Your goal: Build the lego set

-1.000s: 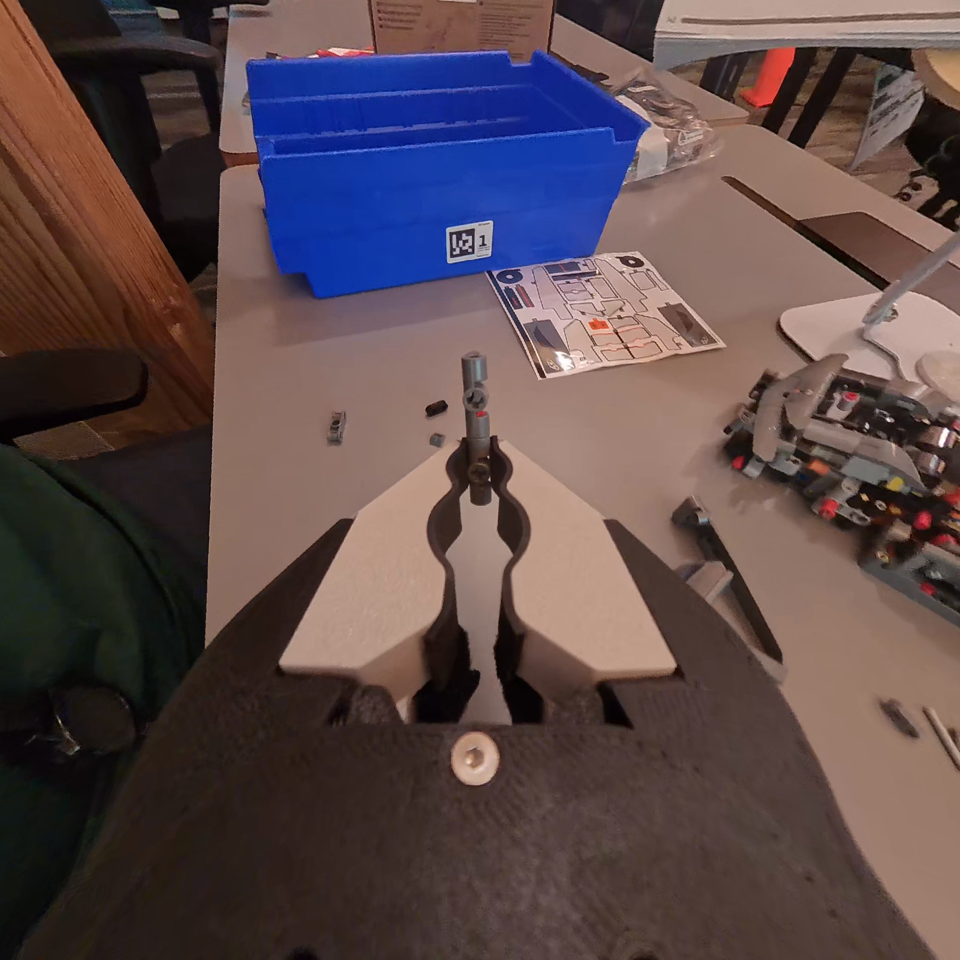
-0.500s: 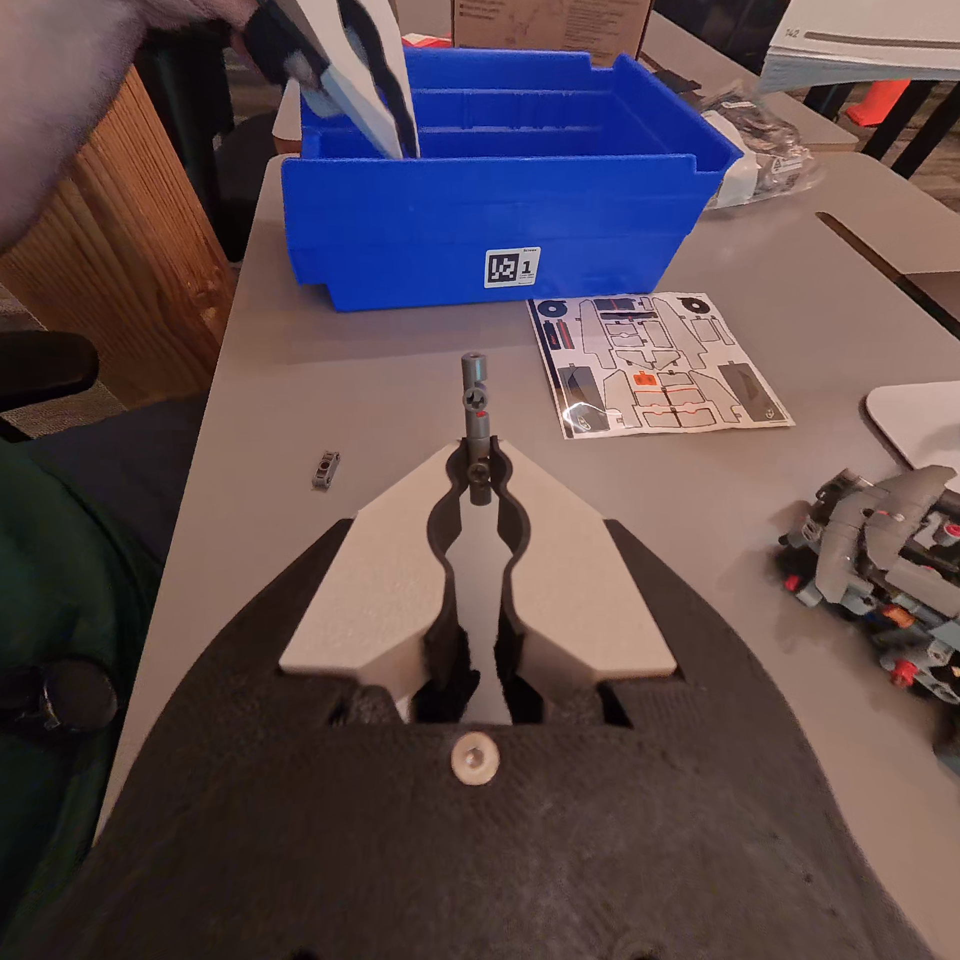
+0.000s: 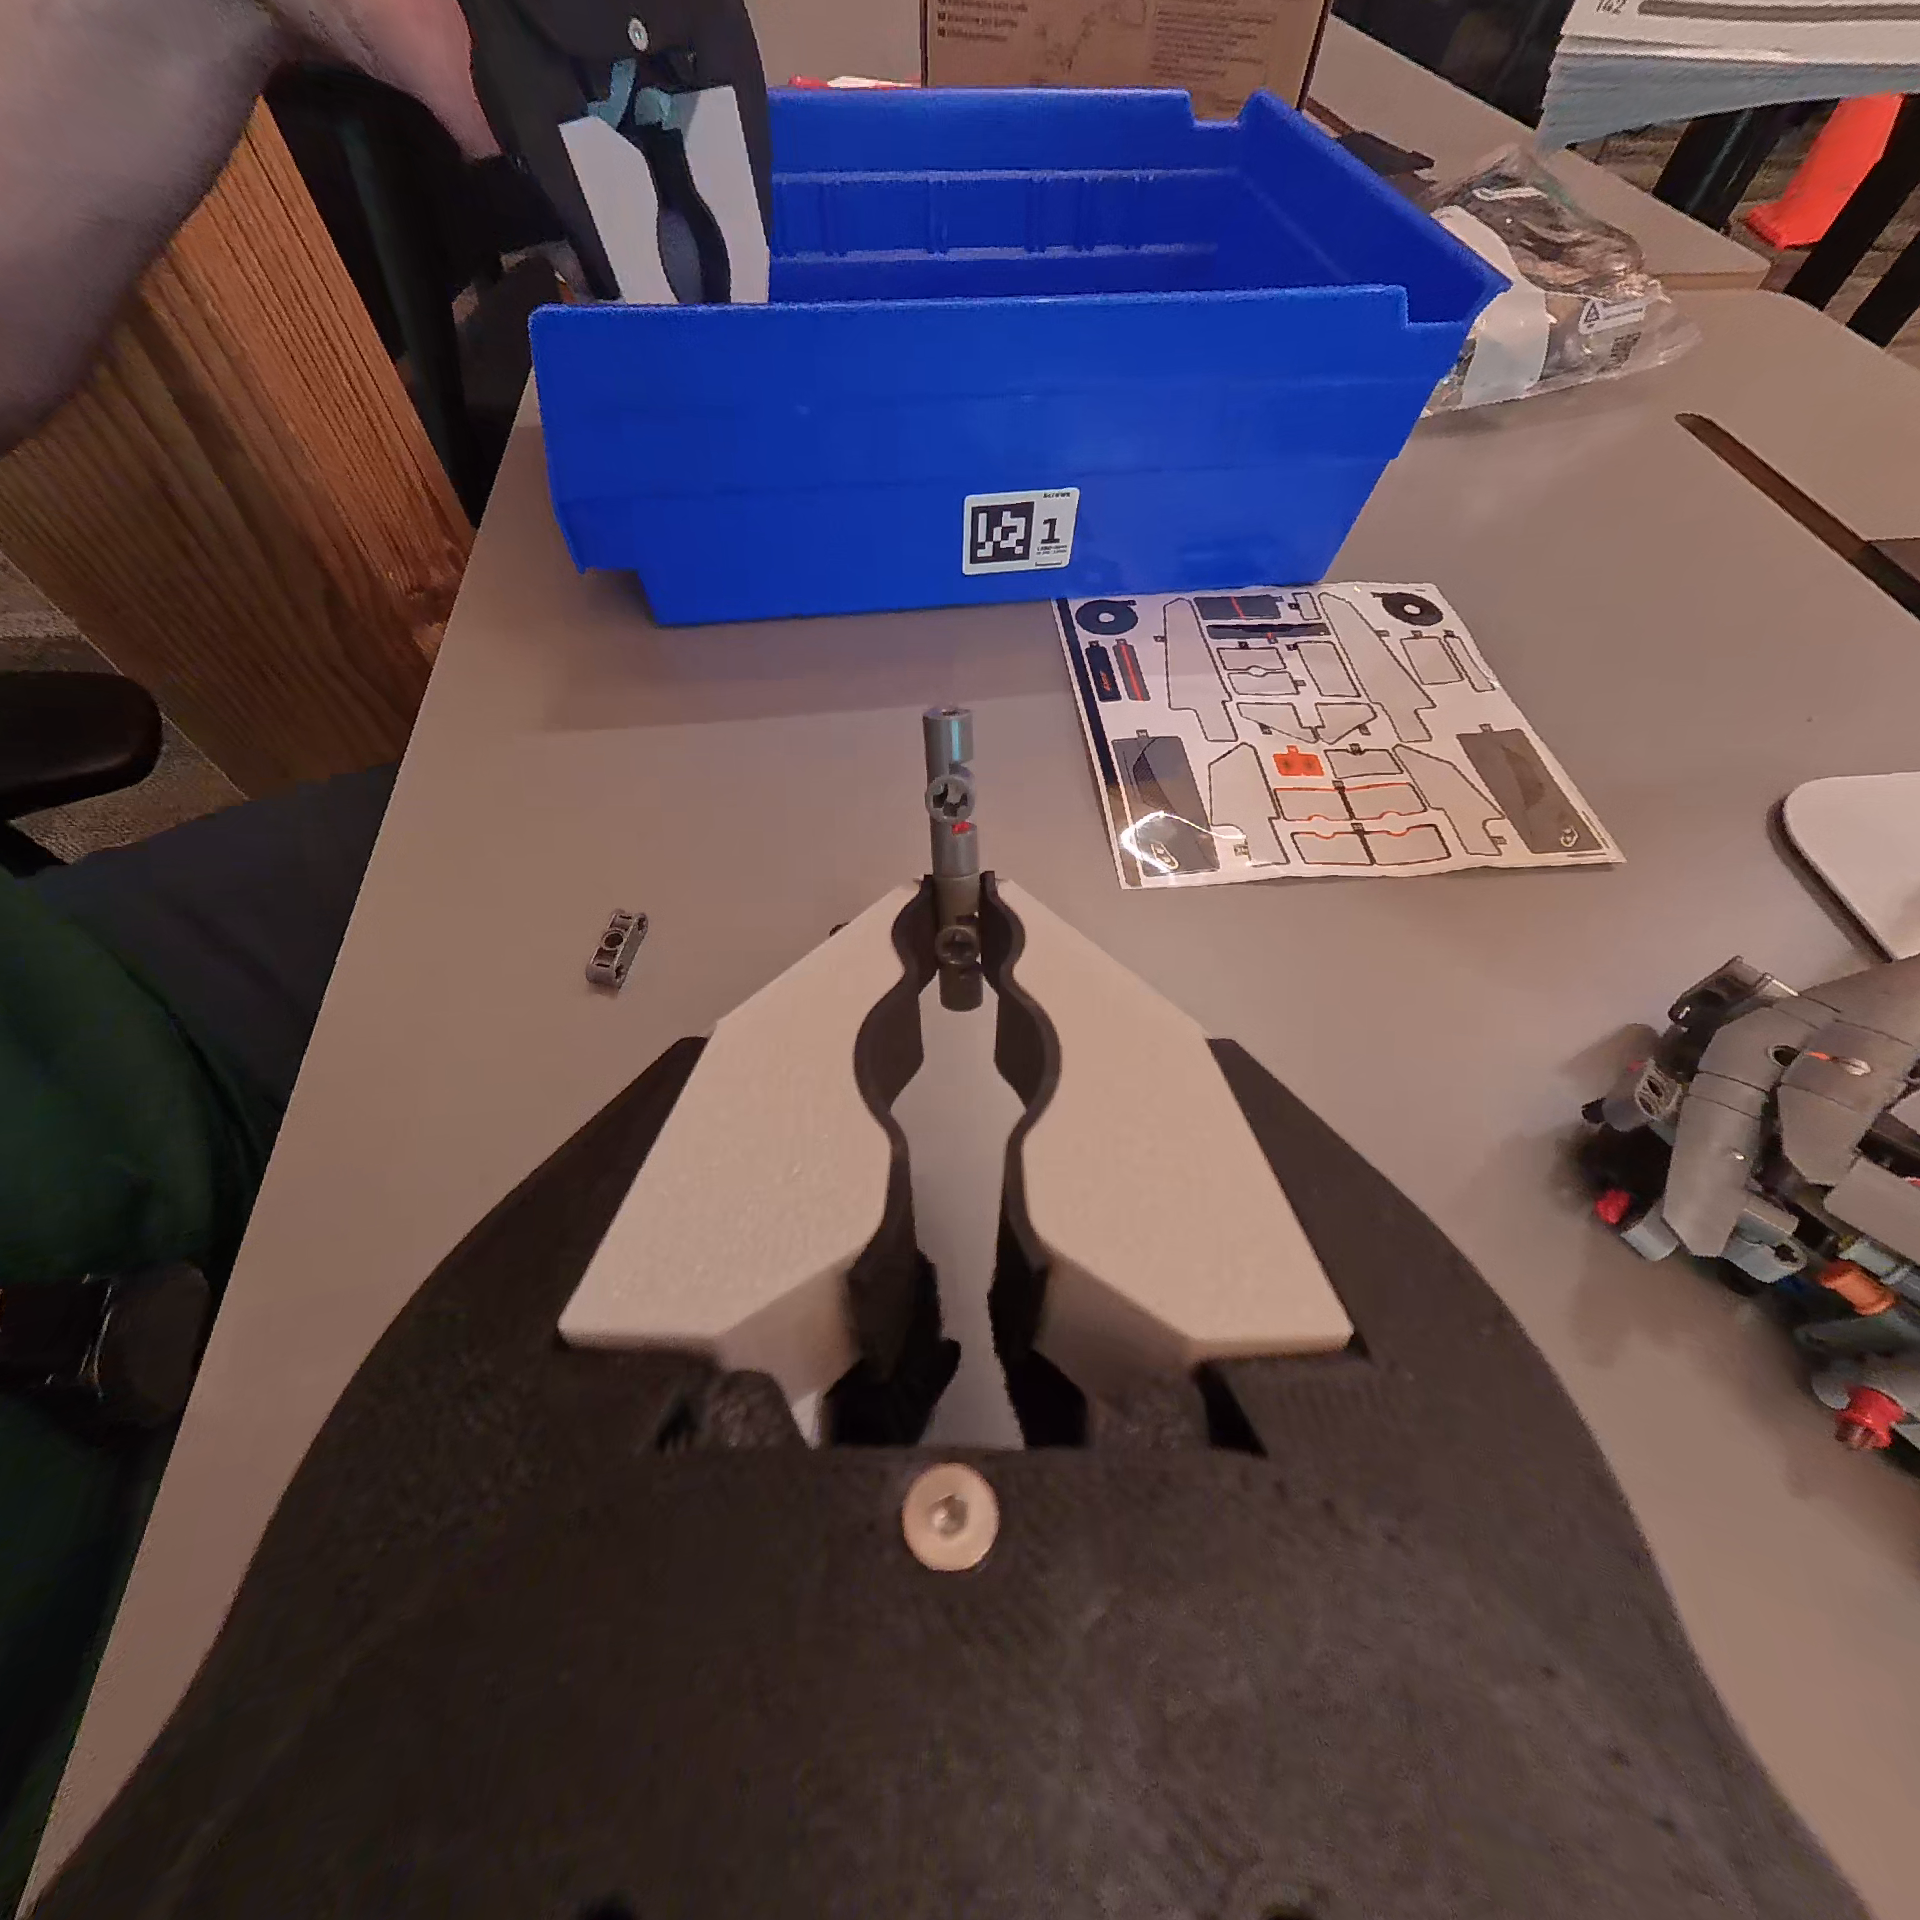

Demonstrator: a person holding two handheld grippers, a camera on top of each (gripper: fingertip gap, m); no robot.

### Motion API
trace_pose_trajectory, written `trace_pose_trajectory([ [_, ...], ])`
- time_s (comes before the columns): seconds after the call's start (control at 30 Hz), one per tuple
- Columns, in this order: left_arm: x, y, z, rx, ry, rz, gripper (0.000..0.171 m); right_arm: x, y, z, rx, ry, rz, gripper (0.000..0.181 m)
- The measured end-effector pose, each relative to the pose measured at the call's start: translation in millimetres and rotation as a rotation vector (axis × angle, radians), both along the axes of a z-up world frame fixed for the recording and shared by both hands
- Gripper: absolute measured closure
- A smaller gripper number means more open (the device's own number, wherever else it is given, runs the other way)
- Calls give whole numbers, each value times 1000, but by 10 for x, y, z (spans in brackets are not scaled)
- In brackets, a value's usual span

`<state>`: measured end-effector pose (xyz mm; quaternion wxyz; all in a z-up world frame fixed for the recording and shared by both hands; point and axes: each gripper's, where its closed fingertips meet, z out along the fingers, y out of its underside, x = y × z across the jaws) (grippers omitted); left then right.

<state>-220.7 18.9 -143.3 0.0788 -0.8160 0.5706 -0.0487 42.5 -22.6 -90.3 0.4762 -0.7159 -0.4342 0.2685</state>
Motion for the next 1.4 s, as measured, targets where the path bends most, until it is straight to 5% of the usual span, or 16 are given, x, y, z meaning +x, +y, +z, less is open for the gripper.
trace_pose_trajectory([
  [0.47,9,104,-113,-35,33,116,163,125,-1,39,6,29,-13,177],
  [0.9,33,61,-163,53,119,-227,167,189,-8,99,23,40,-22,177],
  [1.4,132,44,-189,163,81,-368,168,173,-6,57,20,21,-17,177],
])
